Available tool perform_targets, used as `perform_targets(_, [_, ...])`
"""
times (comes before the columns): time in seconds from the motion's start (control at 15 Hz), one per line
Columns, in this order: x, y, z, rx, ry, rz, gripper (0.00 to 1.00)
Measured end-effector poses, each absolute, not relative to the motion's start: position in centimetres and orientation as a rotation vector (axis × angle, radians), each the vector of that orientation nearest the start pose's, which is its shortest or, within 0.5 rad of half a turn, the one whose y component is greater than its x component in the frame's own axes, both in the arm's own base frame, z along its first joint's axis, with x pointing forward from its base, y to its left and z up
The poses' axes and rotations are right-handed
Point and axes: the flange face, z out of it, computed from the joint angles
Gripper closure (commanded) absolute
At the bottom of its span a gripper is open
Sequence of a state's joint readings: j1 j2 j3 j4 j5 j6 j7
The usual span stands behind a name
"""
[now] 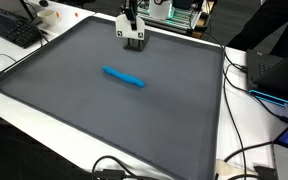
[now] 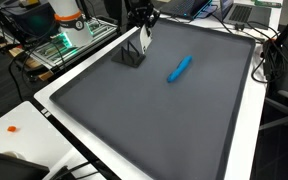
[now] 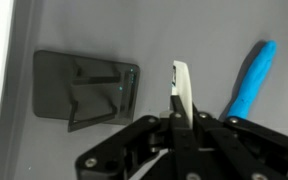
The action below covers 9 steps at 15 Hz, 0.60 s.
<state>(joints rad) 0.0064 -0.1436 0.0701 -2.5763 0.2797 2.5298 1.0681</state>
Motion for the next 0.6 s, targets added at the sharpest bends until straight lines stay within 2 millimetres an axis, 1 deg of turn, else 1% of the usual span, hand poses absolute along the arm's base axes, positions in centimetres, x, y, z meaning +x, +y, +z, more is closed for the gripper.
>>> perform_targets(0.27, [45.4,4.5,36.9,-2.593,1.530,0.088,0.99])
perform_targets(0.47, [46.6,6.1,40.0,-2.743,1.347,0.116,0.99])
perform_targets(0.6, [47.4,7.3,41.6,-2.830,1.209,0.125,0.99])
